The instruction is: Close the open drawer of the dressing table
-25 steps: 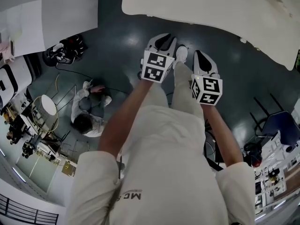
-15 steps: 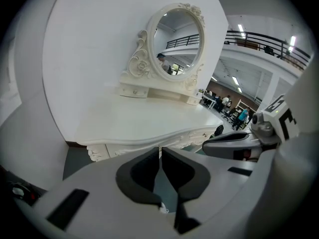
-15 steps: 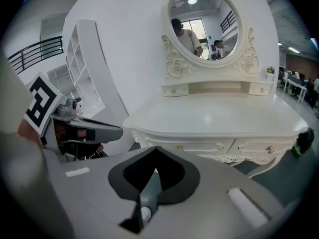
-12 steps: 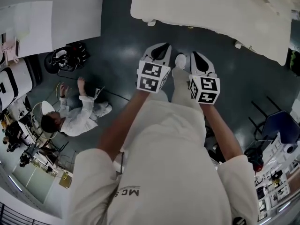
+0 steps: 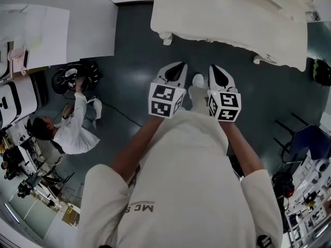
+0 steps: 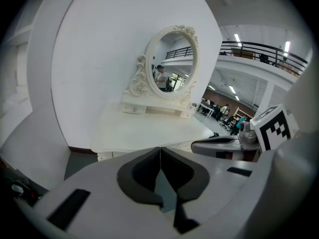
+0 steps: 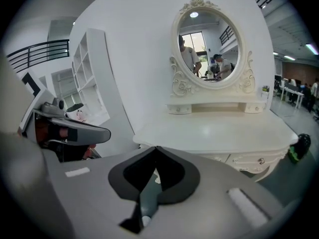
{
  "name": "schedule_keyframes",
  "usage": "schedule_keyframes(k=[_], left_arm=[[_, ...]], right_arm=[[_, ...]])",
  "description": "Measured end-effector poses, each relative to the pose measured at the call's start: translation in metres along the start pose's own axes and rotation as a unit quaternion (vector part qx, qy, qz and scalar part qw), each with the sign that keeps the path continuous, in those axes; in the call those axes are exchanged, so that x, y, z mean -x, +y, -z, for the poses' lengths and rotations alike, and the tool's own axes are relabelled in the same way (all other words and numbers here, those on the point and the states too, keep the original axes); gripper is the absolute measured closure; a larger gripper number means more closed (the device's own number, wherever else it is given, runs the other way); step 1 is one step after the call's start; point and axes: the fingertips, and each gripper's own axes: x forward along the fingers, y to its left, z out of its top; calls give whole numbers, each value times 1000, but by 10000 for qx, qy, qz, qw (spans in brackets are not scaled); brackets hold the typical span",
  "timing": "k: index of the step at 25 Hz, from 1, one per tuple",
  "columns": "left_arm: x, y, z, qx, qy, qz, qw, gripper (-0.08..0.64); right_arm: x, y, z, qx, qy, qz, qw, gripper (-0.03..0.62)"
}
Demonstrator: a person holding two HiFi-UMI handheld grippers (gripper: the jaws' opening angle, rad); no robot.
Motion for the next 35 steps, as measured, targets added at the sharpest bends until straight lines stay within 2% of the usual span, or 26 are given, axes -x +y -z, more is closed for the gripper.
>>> schedule_keyframes(k=[7,11,14,17,20,22,27,31,35], left_arm=[[42,-8,-1,-104,-384,44,9992,549],[60,-13,-3,-352,-596,76,9976,549],[82,-12,-8,-502,-782,73,9956,549],[101,-9,-11,-483,-941,74,9944,549],[112,-9,-8,-512,-990,165,9936,549],[115,-11,-3,-577,-956,229,9935,549],[117,-16,13,-592,-791,384,9944,549],[118,-17,9,-574,-847,455,9937,549],[119,-24,13,-683,-856,524,9926,549]], right_arm=[[32,23,-13,45,-490,71,9988,592],[46,34,-16,200,-692,98,9974,592],[60,55,-20,358,-831,60,9959,591],[74,81,-29,640,-1083,-28,9921,591],[84,101,-35,581,-1269,-163,9901,591],[85,110,-35,468,-1261,-282,9905,591],[92,122,-26,530,-1194,-407,9906,591],[87,127,-20,771,-1046,-471,9904,592],[92,130,-14,710,-1039,-485,9909,592]])
